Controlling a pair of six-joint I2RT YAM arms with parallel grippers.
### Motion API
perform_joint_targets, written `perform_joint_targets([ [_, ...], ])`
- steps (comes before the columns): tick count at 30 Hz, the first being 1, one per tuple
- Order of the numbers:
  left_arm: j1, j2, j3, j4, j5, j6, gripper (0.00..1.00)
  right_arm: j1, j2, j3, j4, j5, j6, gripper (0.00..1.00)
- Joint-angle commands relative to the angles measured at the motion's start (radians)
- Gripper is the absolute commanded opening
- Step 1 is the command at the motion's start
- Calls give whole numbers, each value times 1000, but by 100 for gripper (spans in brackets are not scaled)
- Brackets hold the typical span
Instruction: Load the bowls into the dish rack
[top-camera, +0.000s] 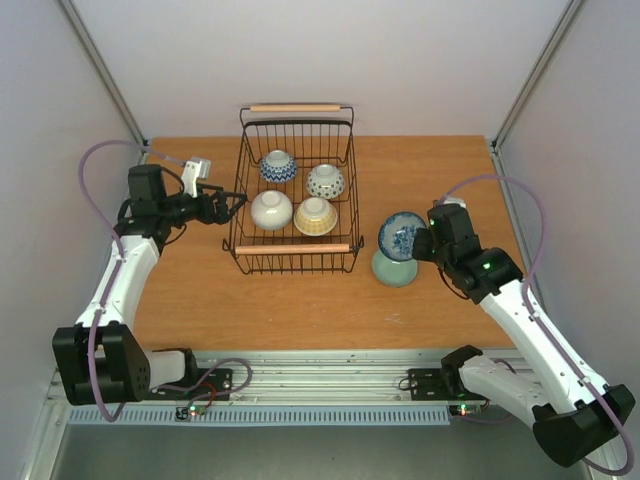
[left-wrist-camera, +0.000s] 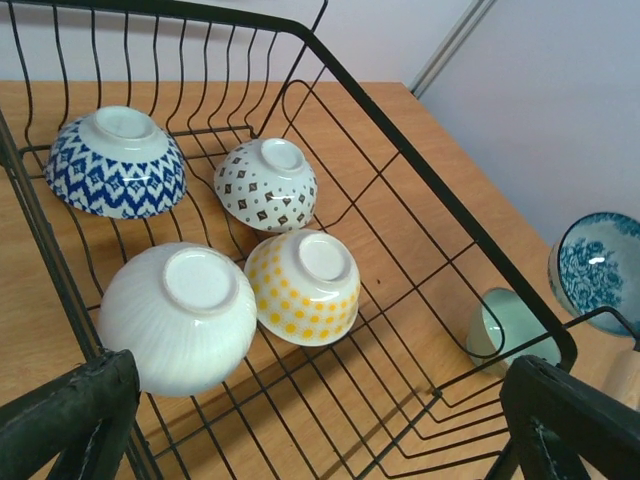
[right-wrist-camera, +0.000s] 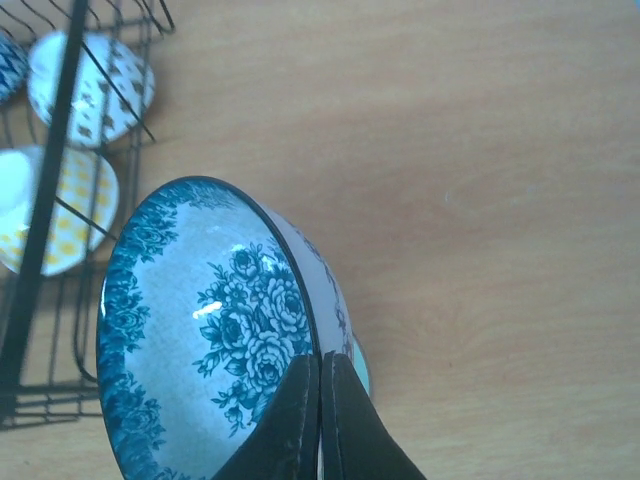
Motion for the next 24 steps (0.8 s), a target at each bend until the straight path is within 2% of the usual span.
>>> perform_joint_targets([
  [1, -2, 27, 54, -29, 58, 12, 99, -4, 17, 131, 28, 24, -43, 1],
  [11, -30, 40, 100, -122, 59, 99, 99, 58, 209, 392, 58, -11, -95, 1],
  [19, -127, 3, 137, -194, -181, 156, 99, 173, 421, 598, 72, 7, -158, 1],
  [24, -146, -1, 143, -201, -197, 154, 99, 262, 537, 722, 66, 44, -201, 1],
])
